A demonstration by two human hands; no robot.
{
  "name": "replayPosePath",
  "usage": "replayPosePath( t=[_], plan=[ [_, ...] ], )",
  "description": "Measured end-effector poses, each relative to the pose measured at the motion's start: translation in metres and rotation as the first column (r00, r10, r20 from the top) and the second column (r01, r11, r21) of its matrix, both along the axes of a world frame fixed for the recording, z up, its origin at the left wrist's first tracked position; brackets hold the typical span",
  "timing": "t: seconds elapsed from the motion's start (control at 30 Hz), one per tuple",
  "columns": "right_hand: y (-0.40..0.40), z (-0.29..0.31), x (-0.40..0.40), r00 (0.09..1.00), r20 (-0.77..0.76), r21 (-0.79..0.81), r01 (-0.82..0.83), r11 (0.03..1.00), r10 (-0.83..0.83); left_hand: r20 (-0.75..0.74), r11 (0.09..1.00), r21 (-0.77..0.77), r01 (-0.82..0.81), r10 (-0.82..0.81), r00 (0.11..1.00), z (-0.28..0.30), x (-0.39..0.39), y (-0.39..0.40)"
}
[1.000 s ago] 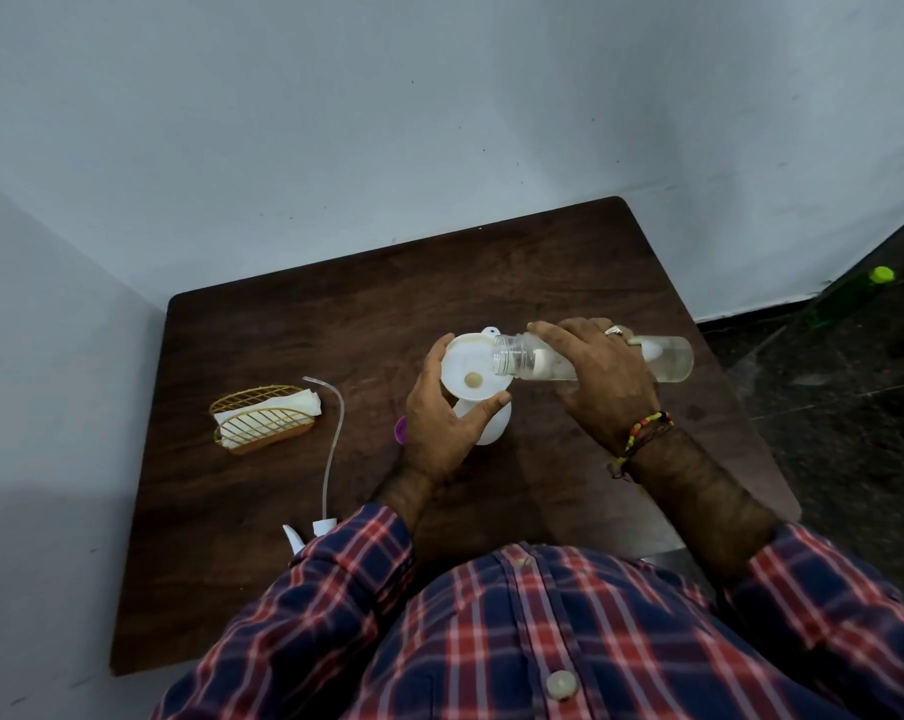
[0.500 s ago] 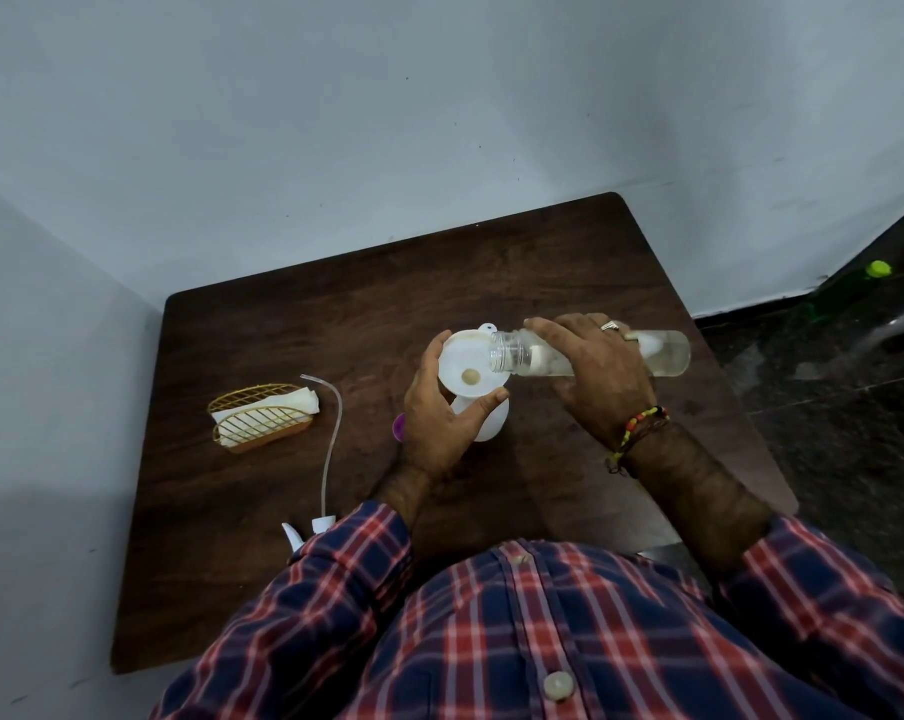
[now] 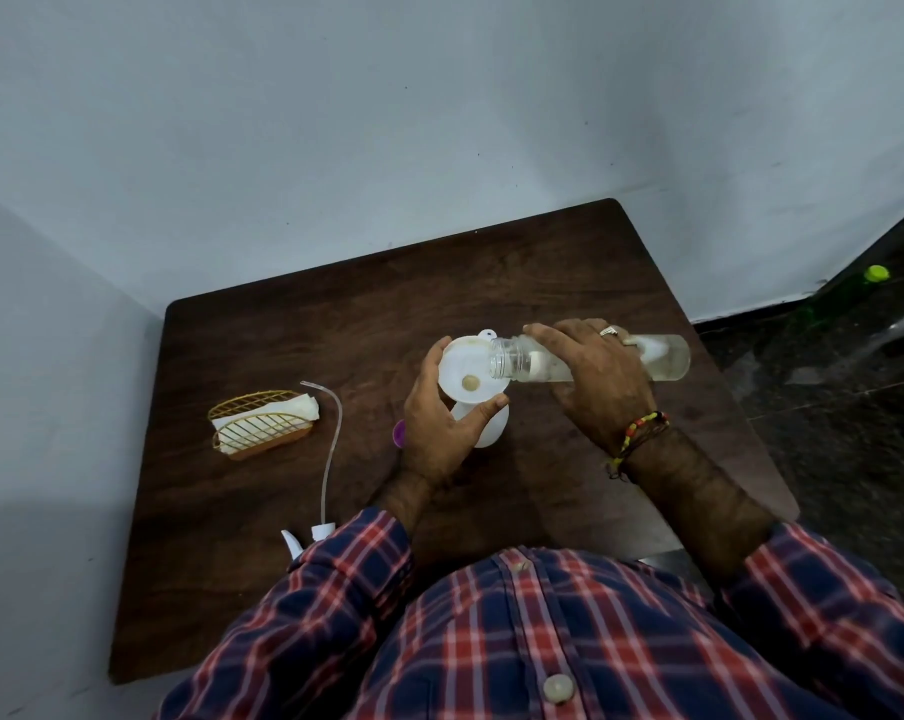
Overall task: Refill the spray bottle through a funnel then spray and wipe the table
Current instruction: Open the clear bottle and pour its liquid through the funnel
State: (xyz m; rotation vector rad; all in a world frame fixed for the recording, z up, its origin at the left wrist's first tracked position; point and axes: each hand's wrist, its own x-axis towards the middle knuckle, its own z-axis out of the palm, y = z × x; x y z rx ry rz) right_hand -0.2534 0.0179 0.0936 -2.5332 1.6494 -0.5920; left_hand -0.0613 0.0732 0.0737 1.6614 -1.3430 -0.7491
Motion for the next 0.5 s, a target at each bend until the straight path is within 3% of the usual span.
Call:
replayPosePath(
  t=[0.5],
  plan=[
    [-0.0012, -0.0008, 0.0007, 1.000, 0.000, 0.016, 0.003, 1.000, -0.003, 0.002, 1.000, 0.014, 0.012, -0.013, 1.000, 0.0021, 0.0005, 0.0007]
  ],
)
